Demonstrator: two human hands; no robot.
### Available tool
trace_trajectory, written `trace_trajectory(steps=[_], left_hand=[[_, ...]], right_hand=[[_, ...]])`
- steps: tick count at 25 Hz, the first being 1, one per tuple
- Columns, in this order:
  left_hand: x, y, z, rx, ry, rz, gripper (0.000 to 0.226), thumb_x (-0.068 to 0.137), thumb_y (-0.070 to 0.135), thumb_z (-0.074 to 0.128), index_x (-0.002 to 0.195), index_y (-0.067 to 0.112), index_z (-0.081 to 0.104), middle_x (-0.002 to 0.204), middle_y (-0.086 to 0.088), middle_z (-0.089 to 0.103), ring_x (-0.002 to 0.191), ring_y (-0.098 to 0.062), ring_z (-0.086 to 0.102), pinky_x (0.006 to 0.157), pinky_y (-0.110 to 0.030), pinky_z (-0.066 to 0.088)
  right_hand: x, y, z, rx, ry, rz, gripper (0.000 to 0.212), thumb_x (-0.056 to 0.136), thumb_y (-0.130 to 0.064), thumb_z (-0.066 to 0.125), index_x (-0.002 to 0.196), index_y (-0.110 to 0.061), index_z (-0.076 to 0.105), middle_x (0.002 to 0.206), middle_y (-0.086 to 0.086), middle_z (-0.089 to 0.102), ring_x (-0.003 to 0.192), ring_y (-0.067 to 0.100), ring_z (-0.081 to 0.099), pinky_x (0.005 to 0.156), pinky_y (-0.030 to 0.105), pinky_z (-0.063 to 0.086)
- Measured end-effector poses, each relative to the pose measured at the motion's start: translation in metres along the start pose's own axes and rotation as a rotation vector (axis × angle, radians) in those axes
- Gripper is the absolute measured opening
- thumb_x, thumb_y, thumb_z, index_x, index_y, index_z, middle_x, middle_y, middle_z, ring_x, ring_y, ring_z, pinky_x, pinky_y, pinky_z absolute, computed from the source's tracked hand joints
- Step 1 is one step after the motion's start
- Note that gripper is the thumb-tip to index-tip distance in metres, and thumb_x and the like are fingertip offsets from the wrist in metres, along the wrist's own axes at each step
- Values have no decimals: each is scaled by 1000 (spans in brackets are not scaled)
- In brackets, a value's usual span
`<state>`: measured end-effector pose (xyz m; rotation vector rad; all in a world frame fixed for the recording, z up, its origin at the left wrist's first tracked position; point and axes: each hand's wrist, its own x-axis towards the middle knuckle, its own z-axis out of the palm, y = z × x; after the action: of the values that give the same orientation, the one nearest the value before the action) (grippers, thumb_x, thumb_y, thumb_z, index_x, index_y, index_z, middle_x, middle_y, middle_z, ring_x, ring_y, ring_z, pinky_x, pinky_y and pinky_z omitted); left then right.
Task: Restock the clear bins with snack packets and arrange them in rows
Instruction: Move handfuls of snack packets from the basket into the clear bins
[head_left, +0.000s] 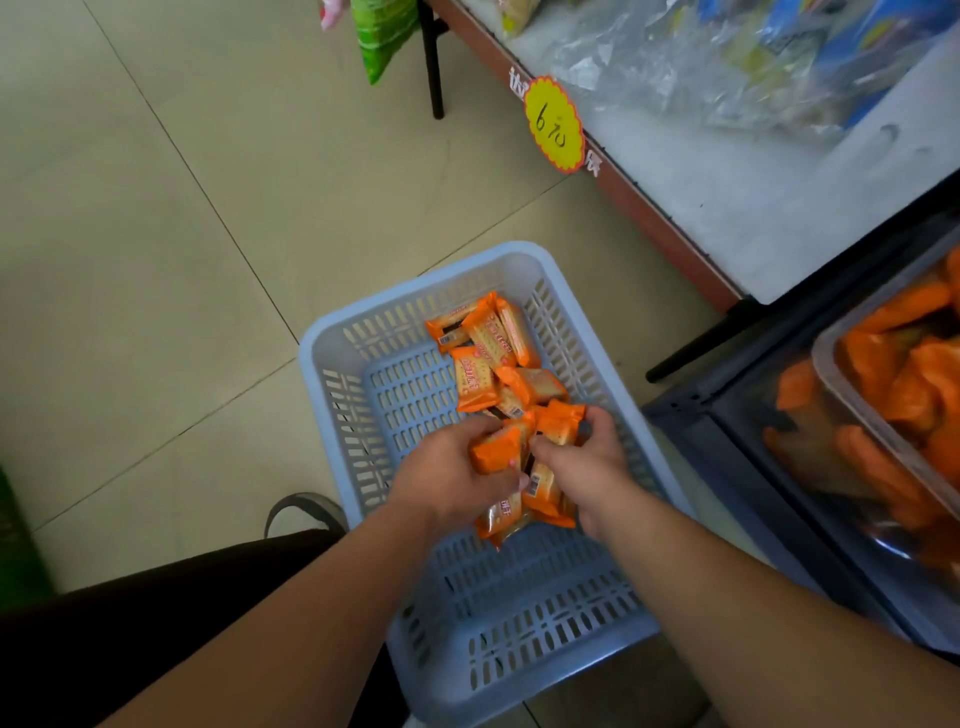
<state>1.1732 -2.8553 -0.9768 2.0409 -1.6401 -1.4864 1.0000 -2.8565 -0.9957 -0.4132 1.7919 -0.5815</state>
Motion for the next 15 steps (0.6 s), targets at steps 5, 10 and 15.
trace_trajectory(steps=[5, 10, 15], left_hand=[[-43, 47, -42, 93, 91, 137, 74, 64, 69, 81, 133, 50, 61, 112, 16, 72, 96, -8, 72, 87, -38, 62], [-111, 136, -62, 28, 103, 364, 63, 71, 55, 90, 128, 42, 67, 102, 23, 73, 92, 2, 70, 90, -32, 59], [-177, 256, -17, -170, 0, 610, 46, 68, 49, 92, 110, 42, 74, 94, 20, 77, 83, 3, 71, 83, -26, 58]], right_hand=[[-68, -50, -42, -292, -125, -265, 62, 81, -33, 85, 130, -40, 47, 116, -10, 68, 106, 21, 68, 91, 44, 59], [-177, -112, -130, -563, -90, -568, 59, 78, -37, 84, 124, -28, 49, 95, -11, 66, 90, 11, 65, 78, 29, 50], [-268, -130, -273, -575, 145, -708, 57, 77, -38, 87, 119, -26, 50, 94, -7, 66, 85, 10, 63, 80, 26, 50]])
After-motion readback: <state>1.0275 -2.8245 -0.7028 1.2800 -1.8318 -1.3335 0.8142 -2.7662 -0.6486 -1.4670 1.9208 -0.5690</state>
